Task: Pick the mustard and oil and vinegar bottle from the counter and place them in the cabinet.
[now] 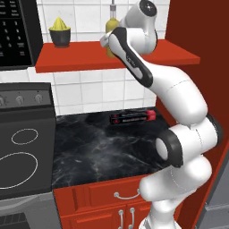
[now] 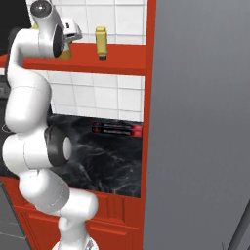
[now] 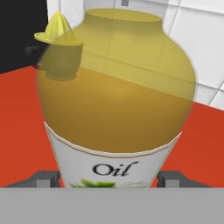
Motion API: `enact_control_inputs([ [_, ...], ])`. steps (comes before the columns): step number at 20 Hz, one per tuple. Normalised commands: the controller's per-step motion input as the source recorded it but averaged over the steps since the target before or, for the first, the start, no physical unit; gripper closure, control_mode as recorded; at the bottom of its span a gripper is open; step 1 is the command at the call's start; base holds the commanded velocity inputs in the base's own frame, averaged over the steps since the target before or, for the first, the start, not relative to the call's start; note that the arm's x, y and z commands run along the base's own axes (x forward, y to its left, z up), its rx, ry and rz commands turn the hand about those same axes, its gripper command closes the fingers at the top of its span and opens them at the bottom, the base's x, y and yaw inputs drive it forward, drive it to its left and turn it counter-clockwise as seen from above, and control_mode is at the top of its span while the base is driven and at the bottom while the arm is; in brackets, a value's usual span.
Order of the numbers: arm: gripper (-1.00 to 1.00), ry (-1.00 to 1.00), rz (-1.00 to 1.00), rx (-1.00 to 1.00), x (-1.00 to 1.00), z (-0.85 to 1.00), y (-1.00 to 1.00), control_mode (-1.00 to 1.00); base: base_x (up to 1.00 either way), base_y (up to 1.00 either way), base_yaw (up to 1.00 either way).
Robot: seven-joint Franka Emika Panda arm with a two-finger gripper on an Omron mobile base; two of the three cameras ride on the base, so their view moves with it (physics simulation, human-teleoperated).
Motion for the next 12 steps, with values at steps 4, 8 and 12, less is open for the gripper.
enact_control_inputs([
  [4, 1.00, -0.01, -0.01, 0.00, 0.41, -0.34, 0.00, -1.00, 0.00, 0.00, 0.00],
  [8, 1.00, -0.02, -0.02, 0.00, 0.46, -0.38, 0.00, -1.00, 0.00, 0.00, 0.00],
  [12, 1.00, -0.02, -0.02, 0.00, 0.41, -0.39, 0.00, -1.00, 0.00, 0.00, 0.00],
])
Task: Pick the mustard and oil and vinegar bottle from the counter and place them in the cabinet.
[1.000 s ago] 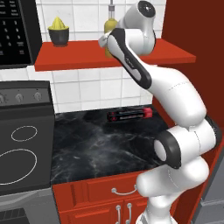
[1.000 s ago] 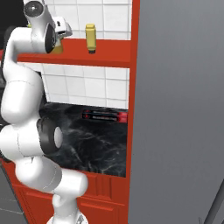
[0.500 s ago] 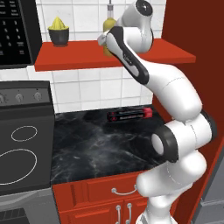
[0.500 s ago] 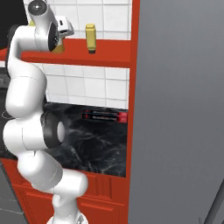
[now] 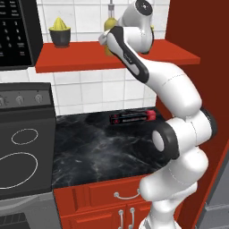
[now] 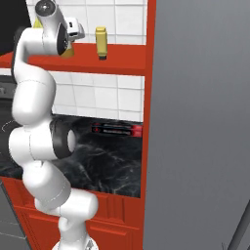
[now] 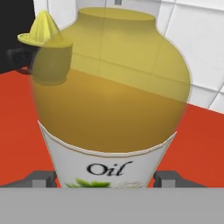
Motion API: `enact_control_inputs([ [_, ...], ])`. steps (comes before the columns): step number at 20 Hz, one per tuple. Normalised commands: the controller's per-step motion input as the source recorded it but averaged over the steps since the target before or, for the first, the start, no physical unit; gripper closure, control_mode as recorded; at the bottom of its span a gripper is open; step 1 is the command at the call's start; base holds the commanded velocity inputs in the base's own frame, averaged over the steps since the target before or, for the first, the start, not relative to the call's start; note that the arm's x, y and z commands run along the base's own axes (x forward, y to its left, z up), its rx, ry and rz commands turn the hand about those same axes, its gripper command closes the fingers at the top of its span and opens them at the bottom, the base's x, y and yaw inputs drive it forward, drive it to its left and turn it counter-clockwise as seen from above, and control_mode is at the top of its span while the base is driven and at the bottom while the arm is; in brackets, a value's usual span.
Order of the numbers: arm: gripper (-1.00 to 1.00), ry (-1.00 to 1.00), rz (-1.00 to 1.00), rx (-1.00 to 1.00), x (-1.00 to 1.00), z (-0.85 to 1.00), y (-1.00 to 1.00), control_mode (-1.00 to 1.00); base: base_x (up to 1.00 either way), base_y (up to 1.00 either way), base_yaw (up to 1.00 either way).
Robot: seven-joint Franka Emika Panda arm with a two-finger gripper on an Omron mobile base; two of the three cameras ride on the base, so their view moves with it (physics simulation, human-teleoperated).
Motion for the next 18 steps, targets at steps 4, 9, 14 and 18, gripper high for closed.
enact_control_inputs([
  [4, 1.00, -0.03, -0.02, 0.00, 0.36, -0.42, 0.00, -1.00, 0.00, 0.00, 0.00],
  [9, 1.00, 0.00, -0.02, 0.00, 0.30, -0.46, 0.02, -1.00, 0.00, 0.00, 0.00],
  [14, 1.00, 0.00, -0.03, 0.00, 0.18, -0.45, 0.01, -1.00, 0.00, 0.00, 0.00],
  [18, 1.00, 0.00, -0.03, 0.00, 0.09, -0.42, 0.00, -1.00, 0.00, 0.00, 0.00],
])
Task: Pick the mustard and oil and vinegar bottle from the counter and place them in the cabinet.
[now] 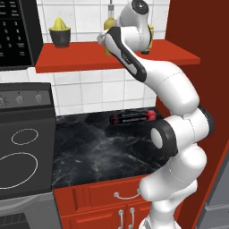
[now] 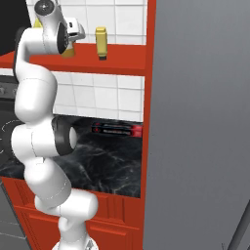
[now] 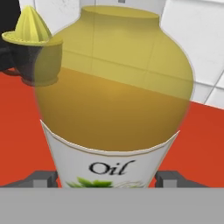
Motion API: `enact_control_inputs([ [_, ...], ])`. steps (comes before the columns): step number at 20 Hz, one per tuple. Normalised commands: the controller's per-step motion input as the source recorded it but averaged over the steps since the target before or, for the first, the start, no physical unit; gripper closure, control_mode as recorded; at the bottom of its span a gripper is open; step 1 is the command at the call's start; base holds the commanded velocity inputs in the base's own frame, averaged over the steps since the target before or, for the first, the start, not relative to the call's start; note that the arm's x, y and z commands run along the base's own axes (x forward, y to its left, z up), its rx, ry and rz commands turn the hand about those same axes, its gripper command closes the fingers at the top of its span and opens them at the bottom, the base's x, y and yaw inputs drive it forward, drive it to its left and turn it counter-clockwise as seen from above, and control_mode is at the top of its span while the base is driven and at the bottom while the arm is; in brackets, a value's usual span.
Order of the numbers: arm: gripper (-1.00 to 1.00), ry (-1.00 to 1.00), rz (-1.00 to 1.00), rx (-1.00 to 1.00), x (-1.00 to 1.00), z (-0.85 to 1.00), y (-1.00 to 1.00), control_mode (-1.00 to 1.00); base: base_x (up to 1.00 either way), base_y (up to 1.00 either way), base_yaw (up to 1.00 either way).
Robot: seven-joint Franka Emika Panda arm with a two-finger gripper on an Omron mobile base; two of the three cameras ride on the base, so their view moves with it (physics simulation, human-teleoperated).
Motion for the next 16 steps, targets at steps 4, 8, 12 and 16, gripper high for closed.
enact_control_inputs([
  [4, 1.00, 0.00, -0.03, 0.00, 0.14, -0.38, 0.00, -1.00, 0.00, 0.00, 0.00],
  [8, 1.00, 0.00, -0.03, 0.00, 0.14, -0.33, 0.00, -1.00, 0.00, 0.00, 0.00],
  [12, 1.00, -0.02, -0.03, 0.00, 0.05, -0.22, 0.00, -1.00, 0.00, 0.00, 0.00],
  [16, 1.00, -0.02, -0.02, 0.00, 0.08, -0.23, 0.00, -1.00, 0.00, 0.00, 0.00],
])
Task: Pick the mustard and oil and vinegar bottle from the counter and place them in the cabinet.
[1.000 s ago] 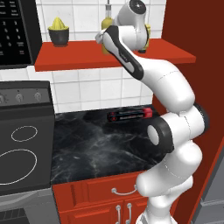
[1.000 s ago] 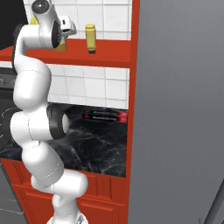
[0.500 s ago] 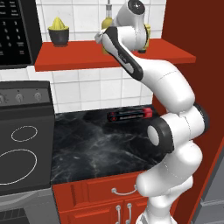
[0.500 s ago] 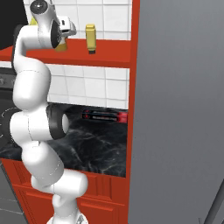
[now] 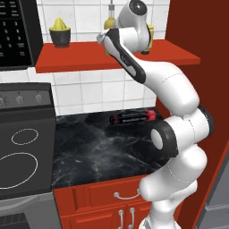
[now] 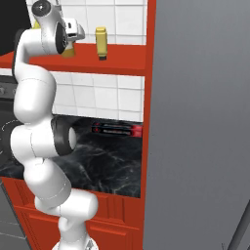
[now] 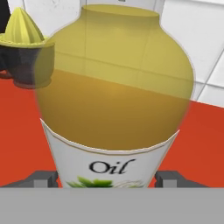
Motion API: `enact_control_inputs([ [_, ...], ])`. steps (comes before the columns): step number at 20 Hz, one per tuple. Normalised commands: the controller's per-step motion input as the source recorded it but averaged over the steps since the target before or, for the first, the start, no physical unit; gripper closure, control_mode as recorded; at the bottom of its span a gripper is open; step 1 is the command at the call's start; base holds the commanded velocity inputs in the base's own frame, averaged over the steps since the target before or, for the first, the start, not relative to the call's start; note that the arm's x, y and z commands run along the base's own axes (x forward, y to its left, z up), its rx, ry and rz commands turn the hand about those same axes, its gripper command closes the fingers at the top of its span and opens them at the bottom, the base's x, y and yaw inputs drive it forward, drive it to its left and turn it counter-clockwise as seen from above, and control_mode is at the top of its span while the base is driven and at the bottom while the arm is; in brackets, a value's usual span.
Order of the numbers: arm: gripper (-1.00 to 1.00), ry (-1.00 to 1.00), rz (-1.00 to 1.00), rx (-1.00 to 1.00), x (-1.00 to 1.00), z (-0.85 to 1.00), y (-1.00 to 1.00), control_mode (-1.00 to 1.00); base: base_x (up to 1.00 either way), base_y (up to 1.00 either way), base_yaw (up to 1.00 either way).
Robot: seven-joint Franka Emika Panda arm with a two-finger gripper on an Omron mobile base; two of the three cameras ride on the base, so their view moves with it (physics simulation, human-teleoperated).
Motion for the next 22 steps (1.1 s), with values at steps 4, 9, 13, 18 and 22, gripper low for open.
enact_control_inputs([
  [4, 1.00, -0.02, -0.03, 0.00, 0.18, -0.24, 0.00, -1.00, 0.00, 0.00, 0.00],
  [9, 1.00, -0.01, -0.04, 0.00, 0.27, -0.30, 0.00, -1.00, 0.00, 0.00, 0.00],
  [13, 1.00, -0.02, -0.04, 0.00, 0.19, -0.27, 0.00, -1.00, 0.00, 0.00, 0.00],
  [18, 1.00, -0.04, -0.03, 0.00, 0.01, -0.12, 0.00, -1.00, 0.00, 0.00, 0.00],
  [22, 1.00, -0.04, -0.03, 0.00, -0.16, -0.01, 0.00, -1.00, 0.00, 0.00, 0.00],
])
